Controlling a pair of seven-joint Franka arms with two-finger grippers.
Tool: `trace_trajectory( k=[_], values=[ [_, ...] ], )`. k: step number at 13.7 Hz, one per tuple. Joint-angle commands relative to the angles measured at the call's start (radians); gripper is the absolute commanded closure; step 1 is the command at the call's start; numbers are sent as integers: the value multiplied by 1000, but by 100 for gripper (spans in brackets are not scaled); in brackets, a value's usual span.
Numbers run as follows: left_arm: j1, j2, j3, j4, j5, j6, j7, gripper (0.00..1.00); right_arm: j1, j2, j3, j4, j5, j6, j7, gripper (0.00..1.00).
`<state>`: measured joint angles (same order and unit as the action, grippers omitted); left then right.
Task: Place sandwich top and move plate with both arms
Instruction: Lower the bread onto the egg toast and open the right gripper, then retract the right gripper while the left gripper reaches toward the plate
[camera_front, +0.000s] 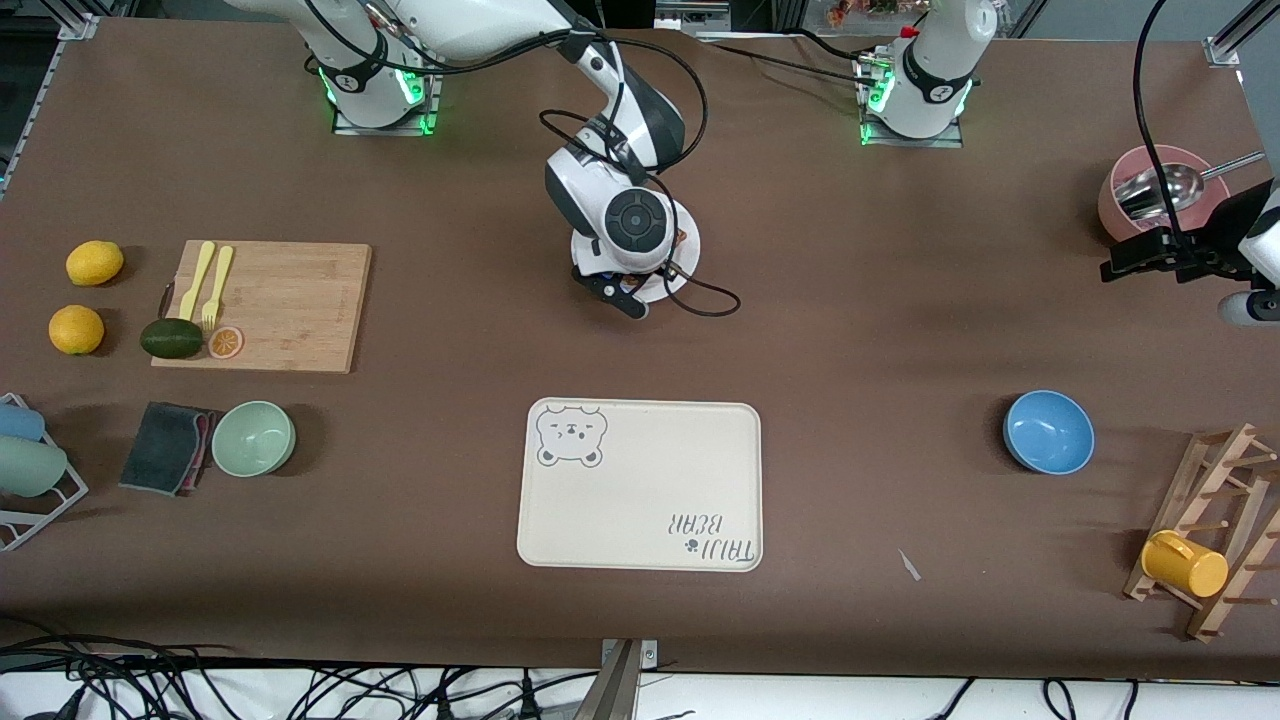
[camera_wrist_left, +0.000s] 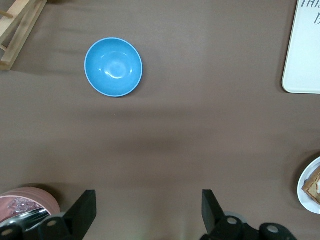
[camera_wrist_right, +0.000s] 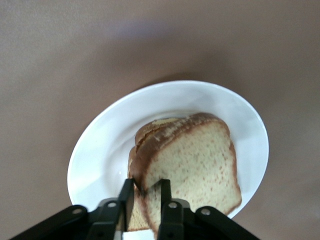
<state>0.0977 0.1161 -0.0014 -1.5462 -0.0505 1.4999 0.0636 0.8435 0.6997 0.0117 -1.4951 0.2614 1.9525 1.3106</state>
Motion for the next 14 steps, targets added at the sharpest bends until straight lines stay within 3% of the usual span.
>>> trace_trajectory(
  k=[1, 3, 7, 10, 14],
  values=[
    [11, -6, -5, -5, -9, 0, 13, 6, 19, 6, -18, 35, -36, -9, 58, 1],
    [13, -3, -6, -24, -26, 28, 13, 7, 11, 1, -22, 36, -40, -10, 47, 1],
    [14, -3, -6, -123, -69, 106, 103, 9, 0, -60, -105, 35, -119, -96, -69, 1],
    [54, 60, -5, -146, -205, 128, 258, 8, 0, -135, -241, 35, -119, -245, -334, 1],
    [57, 161, -6, -146, -316, 146, 347, 6, 0, -186, -428, 35, -117, -286, -610, 1]
  ],
)
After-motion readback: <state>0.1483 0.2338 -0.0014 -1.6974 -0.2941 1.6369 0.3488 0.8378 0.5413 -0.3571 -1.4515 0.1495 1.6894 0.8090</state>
